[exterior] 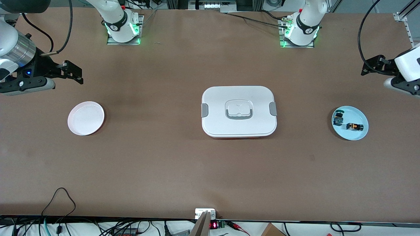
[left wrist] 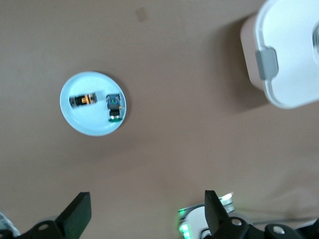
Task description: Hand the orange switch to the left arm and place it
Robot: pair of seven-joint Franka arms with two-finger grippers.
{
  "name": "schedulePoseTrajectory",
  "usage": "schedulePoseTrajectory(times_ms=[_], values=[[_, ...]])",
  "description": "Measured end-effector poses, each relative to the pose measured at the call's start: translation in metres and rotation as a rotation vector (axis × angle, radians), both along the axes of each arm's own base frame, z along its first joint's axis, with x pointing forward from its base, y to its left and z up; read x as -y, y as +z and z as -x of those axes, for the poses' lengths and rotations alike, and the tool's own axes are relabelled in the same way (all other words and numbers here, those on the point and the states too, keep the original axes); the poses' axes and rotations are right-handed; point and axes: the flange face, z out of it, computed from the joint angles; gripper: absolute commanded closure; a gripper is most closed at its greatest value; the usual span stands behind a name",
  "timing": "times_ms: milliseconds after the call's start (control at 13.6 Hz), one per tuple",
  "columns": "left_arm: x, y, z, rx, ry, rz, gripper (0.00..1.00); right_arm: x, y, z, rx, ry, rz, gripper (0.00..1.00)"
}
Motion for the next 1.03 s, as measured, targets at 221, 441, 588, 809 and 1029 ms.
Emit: schedulePoseTrajectory(times_ms=[221,441,588,809,1029], values=[[0.010,0.004,0.009,0.111,0.195,-0.038,0.00,0.000,-0.003,-0.004,0.006,0.000,-0.001,0.00],[0.001,-0.001,0.019,0.159,0.258,-0.042,0.00,0.000,-0.003,-0.004,0.008,0.000,-0.001,0.00],[-0.005,-0.004,0.020,0.165,0.266,-0.040,0.00,0.000,-0.003,-0.004,0.009,0.000,-0.001,0.00],[-0.004,-0.003,0.020,0.175,0.264,-0.038,0.00,0.000,-0.003,-0.004,0.010,0.000,-0.002,0.00],[0.013,0.002,0.023,0.160,0.231,-0.038,0.00,-0.001,-0.003,-0.004,0.010,0.000,-0.002,0.00]])
